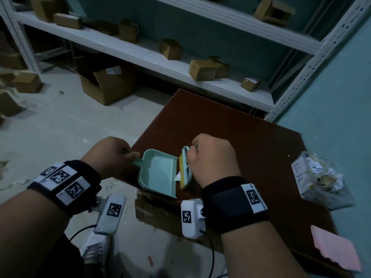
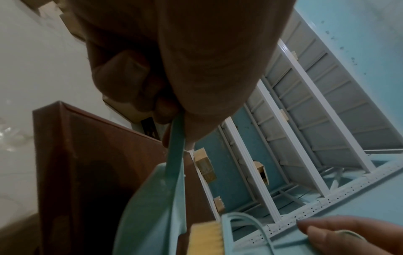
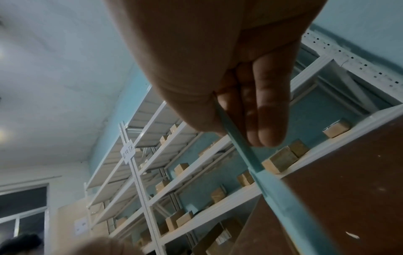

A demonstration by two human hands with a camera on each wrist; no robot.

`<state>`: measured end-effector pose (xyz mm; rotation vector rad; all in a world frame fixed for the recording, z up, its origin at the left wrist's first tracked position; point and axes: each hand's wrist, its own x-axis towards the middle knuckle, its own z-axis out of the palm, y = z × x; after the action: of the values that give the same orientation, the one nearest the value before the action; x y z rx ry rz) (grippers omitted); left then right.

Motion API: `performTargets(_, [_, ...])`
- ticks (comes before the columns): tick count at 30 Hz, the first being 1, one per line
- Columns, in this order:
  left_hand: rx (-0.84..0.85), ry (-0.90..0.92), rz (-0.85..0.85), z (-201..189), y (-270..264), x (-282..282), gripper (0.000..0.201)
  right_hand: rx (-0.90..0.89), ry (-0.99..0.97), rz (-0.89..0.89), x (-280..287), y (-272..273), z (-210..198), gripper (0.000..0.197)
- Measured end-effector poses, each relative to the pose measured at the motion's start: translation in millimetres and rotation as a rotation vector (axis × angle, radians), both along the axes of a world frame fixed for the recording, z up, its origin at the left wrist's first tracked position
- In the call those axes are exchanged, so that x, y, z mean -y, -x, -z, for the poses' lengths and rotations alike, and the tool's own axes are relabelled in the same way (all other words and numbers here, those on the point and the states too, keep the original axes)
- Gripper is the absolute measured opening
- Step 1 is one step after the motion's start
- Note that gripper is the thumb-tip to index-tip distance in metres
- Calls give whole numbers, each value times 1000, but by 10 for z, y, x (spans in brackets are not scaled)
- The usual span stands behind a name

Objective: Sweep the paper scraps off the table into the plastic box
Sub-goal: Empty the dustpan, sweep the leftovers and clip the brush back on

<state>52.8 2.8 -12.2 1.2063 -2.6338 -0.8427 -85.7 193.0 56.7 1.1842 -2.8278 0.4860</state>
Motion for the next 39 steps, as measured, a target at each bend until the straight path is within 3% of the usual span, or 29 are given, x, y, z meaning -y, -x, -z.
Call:
performTargets(6, [-77,-124,-44,26,-31,-3,34,-109,54,85,-129,228,-162,15])
performTargets(11, [-134,-193,-66,9,-29,-40,33,-16,9,110,-128,318,-6,11])
performTargets(16, [-184,-231,-113,-103,-78,-13,32,143,-24,72,-99,350,243,23])
performTargets(19, [-215,-273,-164,-123,-164,95,32,117,-39,64,-124,405,291,22])
performTargets(23, [-148,-165,-121,-64,-243,176,32,-23,-76,58,-80,415,268,19])
performTargets(27, [-87,-60,-74,-11,-229,183,34,24,-156,-13,80,288,386,22])
performTargets(33, [-84,-77,-61,13,-195,160,34,179,85,-192,296,60,469,25])
performTargets(35, [-93,-92,-55,23,-193,154,35,211,157,-162,279,98,445,25])
performTargets(39, [-170,-235,-93,10,-196,158,33,113,209,-54,167,293,340,24])
